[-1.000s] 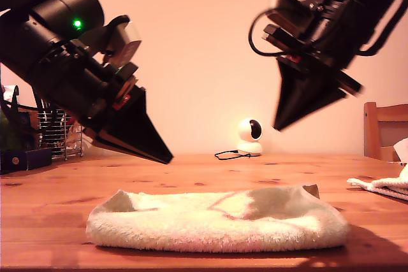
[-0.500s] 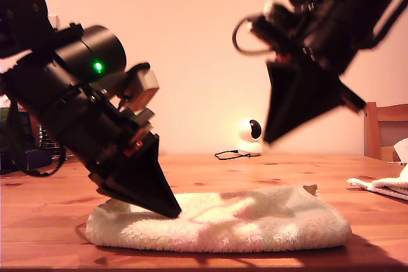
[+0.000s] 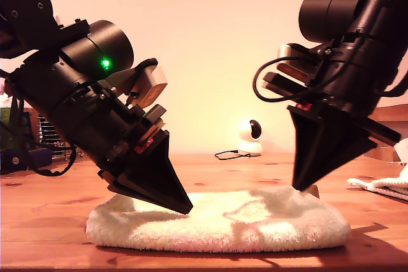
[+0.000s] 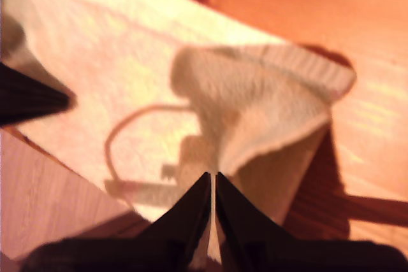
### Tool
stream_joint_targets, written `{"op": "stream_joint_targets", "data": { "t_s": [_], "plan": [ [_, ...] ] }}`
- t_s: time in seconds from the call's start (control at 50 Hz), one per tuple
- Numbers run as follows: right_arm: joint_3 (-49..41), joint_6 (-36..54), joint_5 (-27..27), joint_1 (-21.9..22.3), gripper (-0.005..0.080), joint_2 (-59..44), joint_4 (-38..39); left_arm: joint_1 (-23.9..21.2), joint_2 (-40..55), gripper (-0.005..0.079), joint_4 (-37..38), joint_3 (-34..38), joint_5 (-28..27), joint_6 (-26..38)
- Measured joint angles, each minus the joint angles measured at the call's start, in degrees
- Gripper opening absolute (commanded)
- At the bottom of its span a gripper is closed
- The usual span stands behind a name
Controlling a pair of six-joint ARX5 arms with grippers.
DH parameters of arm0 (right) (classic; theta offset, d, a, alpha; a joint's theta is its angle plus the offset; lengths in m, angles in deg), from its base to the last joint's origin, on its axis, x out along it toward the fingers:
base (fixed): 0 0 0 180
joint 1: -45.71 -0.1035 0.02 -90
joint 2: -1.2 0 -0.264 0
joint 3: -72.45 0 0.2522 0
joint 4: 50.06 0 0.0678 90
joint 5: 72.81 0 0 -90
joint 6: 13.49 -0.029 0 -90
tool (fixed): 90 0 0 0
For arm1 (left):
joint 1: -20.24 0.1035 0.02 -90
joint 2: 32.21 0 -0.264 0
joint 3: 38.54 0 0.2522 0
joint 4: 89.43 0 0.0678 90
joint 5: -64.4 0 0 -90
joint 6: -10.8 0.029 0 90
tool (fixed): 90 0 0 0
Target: Fold the tea towel in front of you. After folding it, place it to the right side.
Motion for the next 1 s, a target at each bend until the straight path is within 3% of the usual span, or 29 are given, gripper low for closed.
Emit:
{"op": "stream_joint_targets", "data": {
  "t_s": [0.34, 0.54, 0.74, 1.0],
  "plan": [
    [0.00, -1.55, -0.33, -0.04, -0.0011, -0.39, 2.21, 0.00, 0.00, -0.0021, -0.20, 0.00, 0.00, 0.00],
    [-0.02, -1.90, 0.09, -0.07, -0.0011, -6.14, 2.95, 0.00, 0.00, -0.0021, -0.22, 0.00, 0.68, 0.00],
    [-0.09, -2.10, 6.43, -0.42, -0.0010, -6.82, 1.55, 0.00, 0.00, -0.0021, -0.20, 0.00, 1.51, 0.00],
    [0.17, -2.67, 7.43, -0.42, -0.0008, -6.62, 0.11, 0.00, 0.00, -0.0021, -0.20, 0.00, 3.04, -0.02]
  ]
}}
